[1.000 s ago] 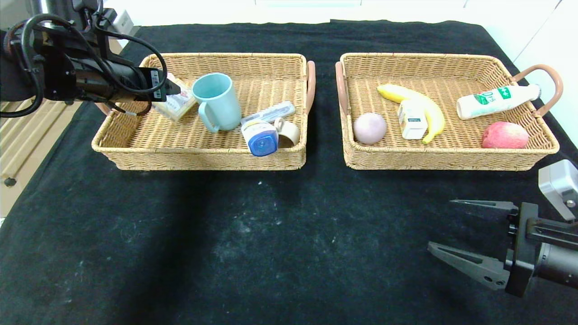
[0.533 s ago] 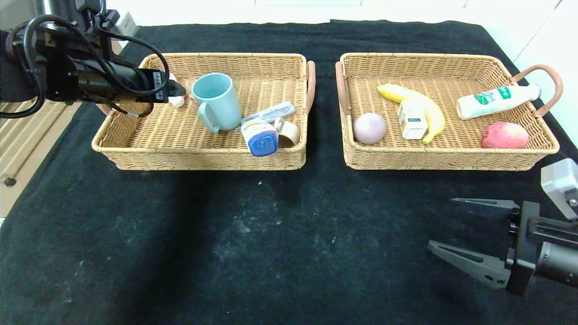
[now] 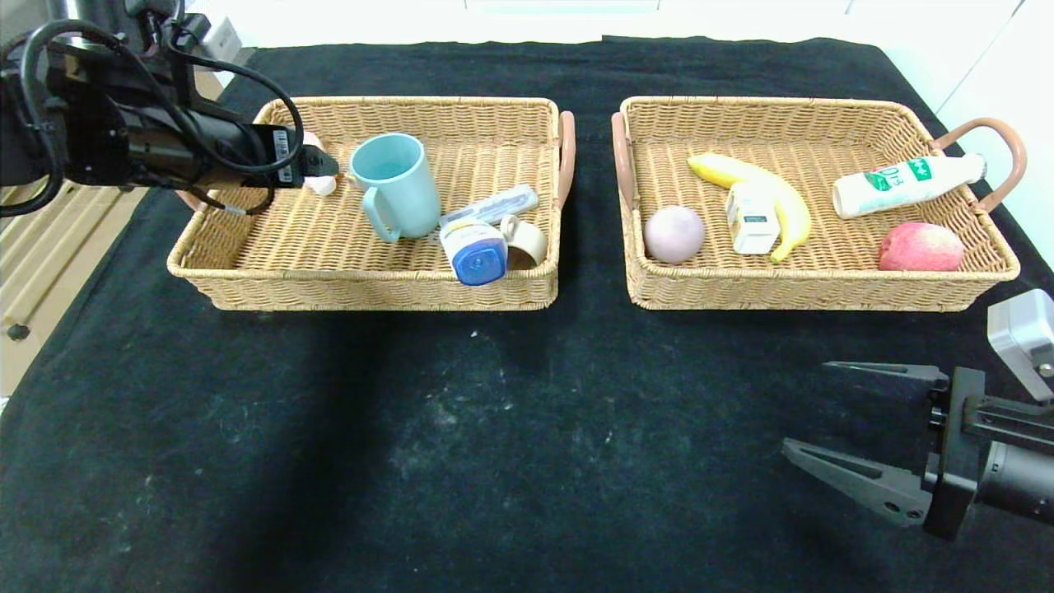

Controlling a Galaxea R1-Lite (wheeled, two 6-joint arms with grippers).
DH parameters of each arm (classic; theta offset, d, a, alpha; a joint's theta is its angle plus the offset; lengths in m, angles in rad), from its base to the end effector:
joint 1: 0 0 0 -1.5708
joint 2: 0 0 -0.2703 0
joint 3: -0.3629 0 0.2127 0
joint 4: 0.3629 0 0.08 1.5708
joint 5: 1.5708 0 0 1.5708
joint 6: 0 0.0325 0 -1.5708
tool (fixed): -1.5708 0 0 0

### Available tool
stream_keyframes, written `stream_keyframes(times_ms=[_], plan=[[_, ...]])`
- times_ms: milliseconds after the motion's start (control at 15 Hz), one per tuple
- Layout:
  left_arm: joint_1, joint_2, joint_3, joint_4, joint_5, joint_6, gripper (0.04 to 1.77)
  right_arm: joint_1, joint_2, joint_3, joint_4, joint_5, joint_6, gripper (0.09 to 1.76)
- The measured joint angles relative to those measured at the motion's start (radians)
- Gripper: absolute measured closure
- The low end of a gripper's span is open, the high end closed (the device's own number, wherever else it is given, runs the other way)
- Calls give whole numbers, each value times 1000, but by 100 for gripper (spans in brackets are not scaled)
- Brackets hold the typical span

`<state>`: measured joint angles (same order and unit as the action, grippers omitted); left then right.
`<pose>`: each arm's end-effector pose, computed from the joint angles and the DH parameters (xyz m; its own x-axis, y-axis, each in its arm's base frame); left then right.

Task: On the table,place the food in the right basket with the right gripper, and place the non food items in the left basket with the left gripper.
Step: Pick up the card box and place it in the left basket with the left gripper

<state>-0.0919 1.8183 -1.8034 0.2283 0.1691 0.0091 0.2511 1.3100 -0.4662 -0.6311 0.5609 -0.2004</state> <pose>0.3738 -0.0290 0.3076 0.9681 0.0798 -0.2374 -0.0700 0.9963 0.0494 0.2127 0.0724 0.1401 0.6696 0.7209 -0.1788 -0.7405 0.6668 -0.0845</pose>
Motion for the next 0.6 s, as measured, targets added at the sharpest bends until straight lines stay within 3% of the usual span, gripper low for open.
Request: stream_keyframes(times_ms=[400,533,600], plan=[[-14,-263,274,3,0,1,12,-50,-68,4,23,-6,14,14],[-33,-408,406,9,4,2,12,-114,-151,-9,88,-5,17,14],[-45,-485,467,16,10,4,11,-154,-210,-27,180,-4,18,14]])
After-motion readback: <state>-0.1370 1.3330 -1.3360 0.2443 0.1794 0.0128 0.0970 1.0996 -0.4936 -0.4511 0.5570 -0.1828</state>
